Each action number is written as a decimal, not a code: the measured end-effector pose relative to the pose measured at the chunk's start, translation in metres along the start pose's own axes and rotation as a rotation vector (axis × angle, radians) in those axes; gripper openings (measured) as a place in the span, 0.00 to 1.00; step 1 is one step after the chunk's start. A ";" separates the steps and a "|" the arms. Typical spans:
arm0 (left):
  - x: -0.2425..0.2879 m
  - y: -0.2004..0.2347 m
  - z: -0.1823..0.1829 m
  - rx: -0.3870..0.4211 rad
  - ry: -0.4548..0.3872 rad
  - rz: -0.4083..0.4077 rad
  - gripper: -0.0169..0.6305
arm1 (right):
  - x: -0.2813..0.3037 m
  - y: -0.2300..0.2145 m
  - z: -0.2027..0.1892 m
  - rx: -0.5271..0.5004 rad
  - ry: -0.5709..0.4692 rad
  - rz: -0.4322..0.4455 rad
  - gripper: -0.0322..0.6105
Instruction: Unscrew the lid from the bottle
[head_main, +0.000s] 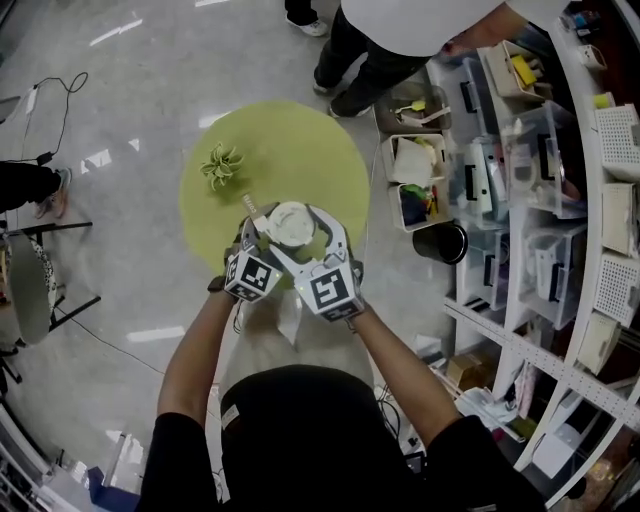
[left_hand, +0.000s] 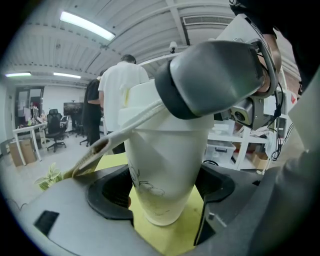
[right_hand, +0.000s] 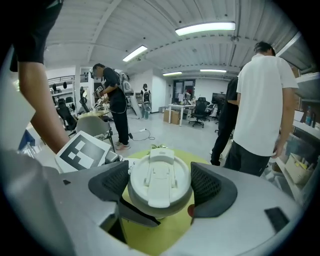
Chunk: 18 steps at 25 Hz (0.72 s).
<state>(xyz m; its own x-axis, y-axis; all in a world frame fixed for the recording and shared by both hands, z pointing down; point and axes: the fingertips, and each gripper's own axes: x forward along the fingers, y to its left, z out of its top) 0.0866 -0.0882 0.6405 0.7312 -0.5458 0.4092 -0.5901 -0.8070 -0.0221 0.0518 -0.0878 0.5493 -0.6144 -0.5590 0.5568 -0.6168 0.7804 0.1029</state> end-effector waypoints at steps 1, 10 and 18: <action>0.001 -0.002 0.000 -0.002 -0.001 -0.002 0.64 | -0.001 0.000 -0.001 -0.007 0.005 0.008 0.65; 0.000 -0.001 -0.001 -0.002 0.006 -0.009 0.64 | -0.002 0.004 -0.003 -0.086 -0.001 0.160 0.64; 0.001 -0.002 -0.002 -0.004 0.005 -0.008 0.64 | -0.004 0.009 -0.003 -0.236 0.011 0.372 0.63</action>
<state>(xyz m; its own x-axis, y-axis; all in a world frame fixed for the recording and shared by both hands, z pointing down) 0.0877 -0.0870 0.6423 0.7344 -0.5381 0.4137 -0.5854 -0.8106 -0.0152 0.0501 -0.0777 0.5500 -0.7676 -0.2254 0.6000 -0.2239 0.9714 0.0786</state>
